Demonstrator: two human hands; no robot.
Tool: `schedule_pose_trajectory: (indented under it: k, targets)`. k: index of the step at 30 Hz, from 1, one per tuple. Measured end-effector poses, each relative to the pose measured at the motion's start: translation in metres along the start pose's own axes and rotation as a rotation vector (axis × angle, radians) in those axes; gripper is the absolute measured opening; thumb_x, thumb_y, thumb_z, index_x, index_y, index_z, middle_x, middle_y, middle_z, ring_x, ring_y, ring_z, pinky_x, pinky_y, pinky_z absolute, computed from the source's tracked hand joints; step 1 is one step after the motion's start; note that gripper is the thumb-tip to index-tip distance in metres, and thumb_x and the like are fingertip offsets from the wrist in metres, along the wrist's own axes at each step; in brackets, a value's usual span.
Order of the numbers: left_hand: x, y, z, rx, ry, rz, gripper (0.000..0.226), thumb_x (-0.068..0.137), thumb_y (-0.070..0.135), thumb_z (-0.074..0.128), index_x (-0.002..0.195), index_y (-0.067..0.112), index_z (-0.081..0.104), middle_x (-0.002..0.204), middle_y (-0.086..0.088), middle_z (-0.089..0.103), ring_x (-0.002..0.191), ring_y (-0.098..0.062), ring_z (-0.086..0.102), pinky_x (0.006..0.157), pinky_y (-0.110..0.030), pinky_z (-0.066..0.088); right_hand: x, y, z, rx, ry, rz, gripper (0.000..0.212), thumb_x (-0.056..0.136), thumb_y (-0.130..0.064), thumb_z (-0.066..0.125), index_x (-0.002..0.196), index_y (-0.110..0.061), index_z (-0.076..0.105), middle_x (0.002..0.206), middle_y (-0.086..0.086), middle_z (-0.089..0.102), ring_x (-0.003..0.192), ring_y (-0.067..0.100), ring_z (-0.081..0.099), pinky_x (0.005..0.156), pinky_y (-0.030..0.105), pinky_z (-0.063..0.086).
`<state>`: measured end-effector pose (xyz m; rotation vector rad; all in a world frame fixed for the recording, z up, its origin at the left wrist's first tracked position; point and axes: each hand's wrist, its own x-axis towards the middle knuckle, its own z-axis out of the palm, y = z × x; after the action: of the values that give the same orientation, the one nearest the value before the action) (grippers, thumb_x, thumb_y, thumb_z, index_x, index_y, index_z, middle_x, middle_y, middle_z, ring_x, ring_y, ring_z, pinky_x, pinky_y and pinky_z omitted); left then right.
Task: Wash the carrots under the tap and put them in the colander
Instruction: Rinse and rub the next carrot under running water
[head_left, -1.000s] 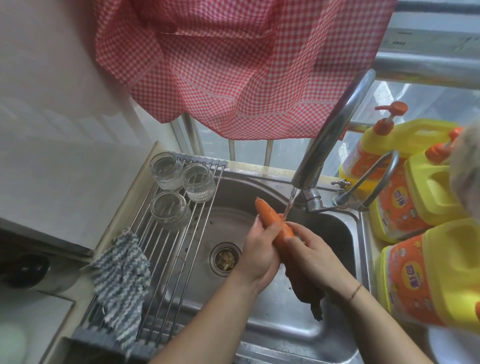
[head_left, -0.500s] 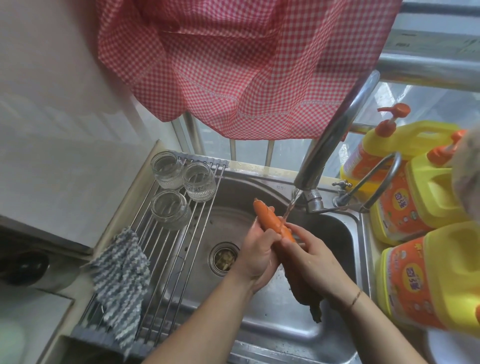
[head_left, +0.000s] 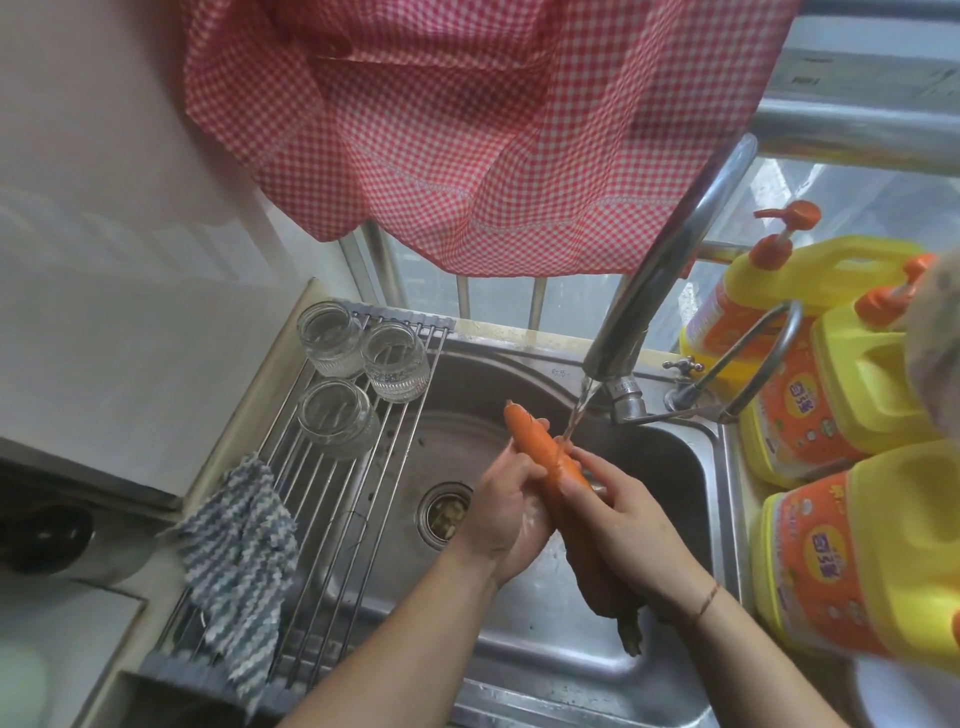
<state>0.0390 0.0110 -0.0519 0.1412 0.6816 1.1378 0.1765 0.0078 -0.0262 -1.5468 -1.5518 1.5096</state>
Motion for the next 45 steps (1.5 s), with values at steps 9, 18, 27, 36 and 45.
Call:
schedule_pose_trajectory:
  k: [9, 18, 27, 36, 45]
  targets:
    - [0.001, 0.008, -0.010, 0.321, -0.009, 0.069, 0.089, 0.070, 0.013, 0.074, 0.143, -0.008, 0.027, 0.107, -0.018, 0.060, 0.098, -0.028, 0.064, 0.087, -0.036, 0.053, -0.001, -0.002, -0.004, 0.090, -0.025, 0.000, 0.033, 0.093, -0.042, 0.058, 0.125, -0.049, 0.056, 0.084, -0.013, 0.070, 0.073, 0.007, 0.066, 0.069, 0.030, 0.051]
    - [0.006, 0.007, -0.002, 0.389, 0.059, 0.096, 0.094, 0.060, 0.018, 0.074, 0.138, -0.013, 0.032, 0.102, -0.016, 0.058, 0.088, -0.022, 0.066, 0.080, -0.033, 0.056, -0.001, -0.003, -0.002, 0.014, 0.008, -0.003, 0.036, 0.093, -0.044, 0.057, 0.129, -0.044, 0.056, 0.081, -0.015, 0.067, 0.070, 0.003, 0.063, 0.067, 0.023, 0.048]
    - [0.005, 0.008, -0.006, 0.308, 0.009, 0.032, 0.077, 0.064, 0.015, 0.076, 0.131, 0.002, 0.041, 0.102, -0.017, 0.060, 0.093, -0.028, 0.066, 0.085, -0.039, 0.056, -0.005, -0.005, 0.000, -0.022, 0.037, 0.005, 0.039, 0.093, -0.041, 0.057, 0.131, -0.039, 0.056, 0.083, -0.013, 0.069, 0.068, -0.001, 0.063, 0.061, 0.012, 0.044]
    - [0.002, 0.007, -0.010, 0.307, -0.071, 0.031, 0.070, 0.064, 0.009, 0.071, 0.126, 0.001, 0.040, 0.096, -0.018, 0.065, 0.094, -0.030, 0.064, 0.089, -0.041, 0.054, -0.006, -0.006, -0.002, 0.004, 0.030, 0.001, 0.033, 0.091, -0.041, 0.060, 0.124, -0.043, 0.059, 0.081, -0.013, 0.069, 0.070, 0.004, 0.065, 0.064, 0.020, 0.049]
    - [0.006, 0.002, -0.002, 0.396, 0.141, 0.079, 0.070, 0.066, 0.020, 0.081, 0.123, -0.001, 0.047, 0.105, -0.022, 0.058, 0.088, -0.026, 0.067, 0.079, -0.036, 0.057, -0.008, -0.006, 0.007, -0.063, 0.084, -0.020, 0.031, 0.091, -0.038, 0.060, 0.122, -0.044, 0.059, 0.079, -0.013, 0.070, 0.067, -0.002, 0.061, 0.062, 0.011, 0.043]
